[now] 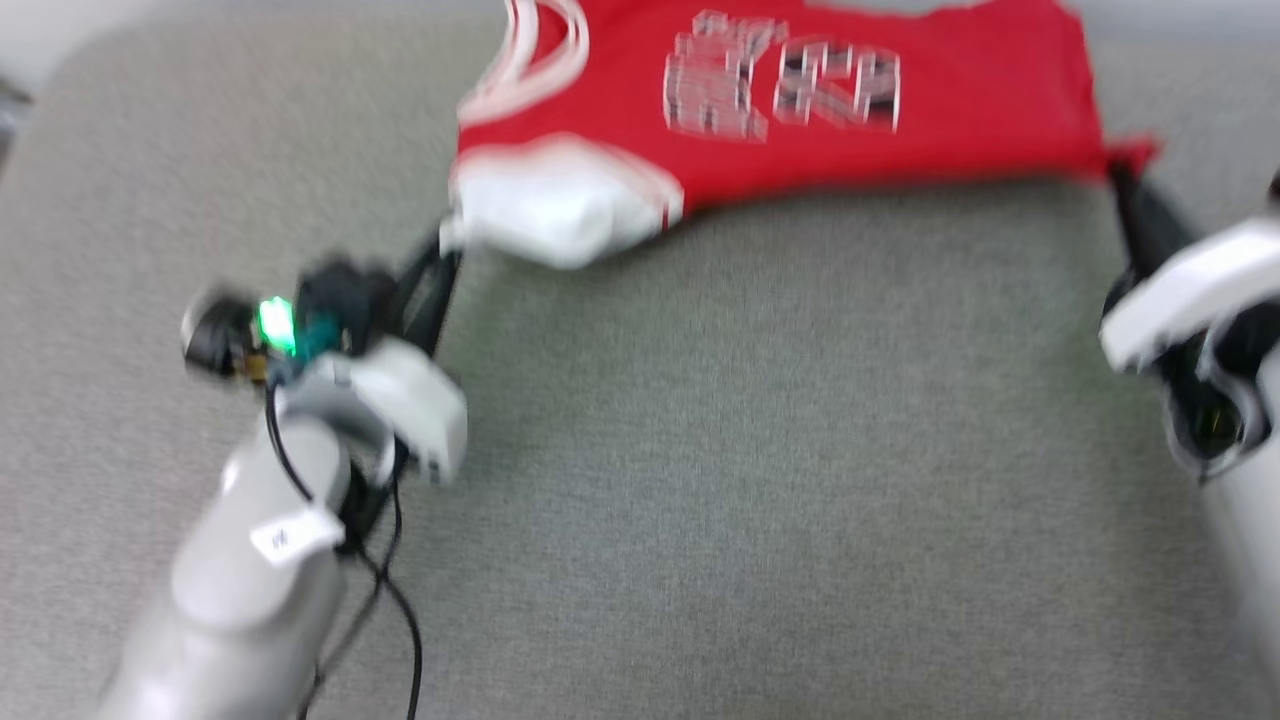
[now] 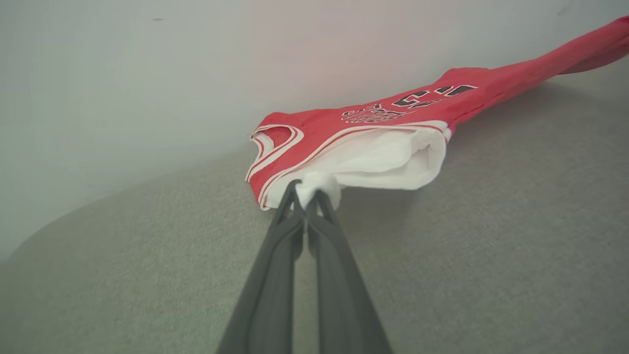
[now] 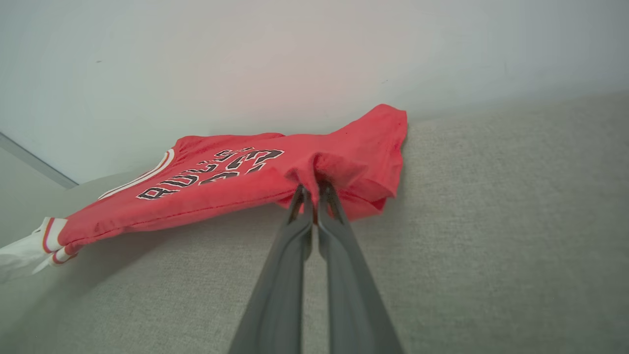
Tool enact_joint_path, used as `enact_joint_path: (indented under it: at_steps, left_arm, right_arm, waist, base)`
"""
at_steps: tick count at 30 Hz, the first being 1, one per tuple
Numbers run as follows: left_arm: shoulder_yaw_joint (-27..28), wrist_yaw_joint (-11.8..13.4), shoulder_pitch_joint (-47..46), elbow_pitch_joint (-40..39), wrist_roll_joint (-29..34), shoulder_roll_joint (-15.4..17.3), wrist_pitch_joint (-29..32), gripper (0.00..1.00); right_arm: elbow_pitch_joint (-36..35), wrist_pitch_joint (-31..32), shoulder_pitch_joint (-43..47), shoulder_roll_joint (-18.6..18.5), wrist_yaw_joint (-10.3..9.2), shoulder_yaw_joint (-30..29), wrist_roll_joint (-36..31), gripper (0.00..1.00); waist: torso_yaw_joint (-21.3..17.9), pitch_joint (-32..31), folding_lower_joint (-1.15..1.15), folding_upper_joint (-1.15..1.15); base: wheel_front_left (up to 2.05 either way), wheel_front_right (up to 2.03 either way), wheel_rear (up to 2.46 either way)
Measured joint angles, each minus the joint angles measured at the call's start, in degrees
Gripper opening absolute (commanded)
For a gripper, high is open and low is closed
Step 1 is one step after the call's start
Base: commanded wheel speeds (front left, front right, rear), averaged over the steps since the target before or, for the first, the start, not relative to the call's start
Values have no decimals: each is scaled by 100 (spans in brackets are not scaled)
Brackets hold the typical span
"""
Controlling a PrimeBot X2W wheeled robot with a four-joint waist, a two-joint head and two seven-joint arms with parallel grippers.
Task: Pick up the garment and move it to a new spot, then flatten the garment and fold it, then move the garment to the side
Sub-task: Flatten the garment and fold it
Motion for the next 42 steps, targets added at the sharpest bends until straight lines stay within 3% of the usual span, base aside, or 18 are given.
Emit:
enact_joint_path:
  at_steps: [14, 21, 28, 34, 42]
  left_arm:
    - [-253, -92, 2398, -476, -644, 210, 330, 0]
    - [-291, -85, 3356, -1025, -894, 567, 602, 0]
    - [-405, -110, 4247, -2101, -1194, 1055, 1125, 0]
    - [-411, 13, 4751, -2869, -1323, 1360, 1444, 0]
    - [-88, 244, 4427, -3353, -1210, 1523, 1346, 0]
  right_arm:
    - [-318, 541, 2179, -199, 0, 356, 1073, 0]
    - [-975, 886, 3146, -514, 1, 532, 1617, 0]
    - [-1669, 1094, 3924, -829, 0, 573, 1739, 0]
    - [-2303, 1336, 4665, -1092, 0, 409, 1641, 0]
    - [-3132, 1670, 4835, -1091, 0, -73, 1566, 0]
  waist:
    - [100, -1252, 0, 0]
    - [80, -1686, 1, 0]
    - [73, -1894, 1, 0]
    - [129, -1870, 2, 0]
    - [145, -1687, 3, 0]
  base:
    - [0, 0, 0]
    - [0, 0, 0]
    - [0, 0, 0]
    - [0, 0, 0]
    - [0, 0, 0]
